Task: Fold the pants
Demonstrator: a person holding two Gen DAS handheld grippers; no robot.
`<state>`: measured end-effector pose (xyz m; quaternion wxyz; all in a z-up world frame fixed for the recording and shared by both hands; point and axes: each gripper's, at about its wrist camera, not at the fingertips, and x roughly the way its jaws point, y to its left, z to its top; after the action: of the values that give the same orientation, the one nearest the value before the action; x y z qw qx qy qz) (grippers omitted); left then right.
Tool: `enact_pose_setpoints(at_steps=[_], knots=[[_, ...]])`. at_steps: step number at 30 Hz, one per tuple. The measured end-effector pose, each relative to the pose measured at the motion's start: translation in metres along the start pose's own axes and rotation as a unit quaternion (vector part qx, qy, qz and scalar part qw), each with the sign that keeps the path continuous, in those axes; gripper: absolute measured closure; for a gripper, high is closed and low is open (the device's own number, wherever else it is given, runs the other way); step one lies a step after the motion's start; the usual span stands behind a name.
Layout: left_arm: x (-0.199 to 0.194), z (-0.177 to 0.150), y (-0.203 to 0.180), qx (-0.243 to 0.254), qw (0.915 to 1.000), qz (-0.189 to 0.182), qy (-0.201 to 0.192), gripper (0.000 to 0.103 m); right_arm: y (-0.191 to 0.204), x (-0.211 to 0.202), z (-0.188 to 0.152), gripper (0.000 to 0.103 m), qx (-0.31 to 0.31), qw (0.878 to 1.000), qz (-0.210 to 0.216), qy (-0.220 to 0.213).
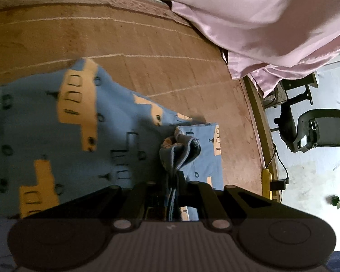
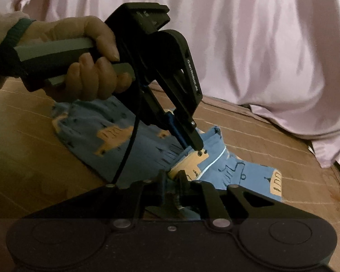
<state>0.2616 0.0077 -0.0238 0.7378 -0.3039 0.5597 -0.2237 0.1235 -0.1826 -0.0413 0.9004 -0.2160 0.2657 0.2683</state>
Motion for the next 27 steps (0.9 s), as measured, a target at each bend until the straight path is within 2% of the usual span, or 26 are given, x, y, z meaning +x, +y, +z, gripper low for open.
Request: enact_pose_setpoints(at_steps=[7,17,27], knots=[[-0.025,-0.004,0.017,-0.003,0.9999,0.006,-0.013,0.096,0.02,0.005,0.011,0.094,-0.012,0.999,0.032,-0.006],[-0.04,-0.01,0.046,-0.027,0.9994,0.011,-0.019,0.096,0.037,0.015,0.017,0.095,-0.02,0.998,0.063,0.003],[-0.036,-0.017,0.063,-0.026,0.9993,0.023,-0.016,0.096,0.047,0.027,0.012,0.095,-0.02,0.996,0.081,0.033]])
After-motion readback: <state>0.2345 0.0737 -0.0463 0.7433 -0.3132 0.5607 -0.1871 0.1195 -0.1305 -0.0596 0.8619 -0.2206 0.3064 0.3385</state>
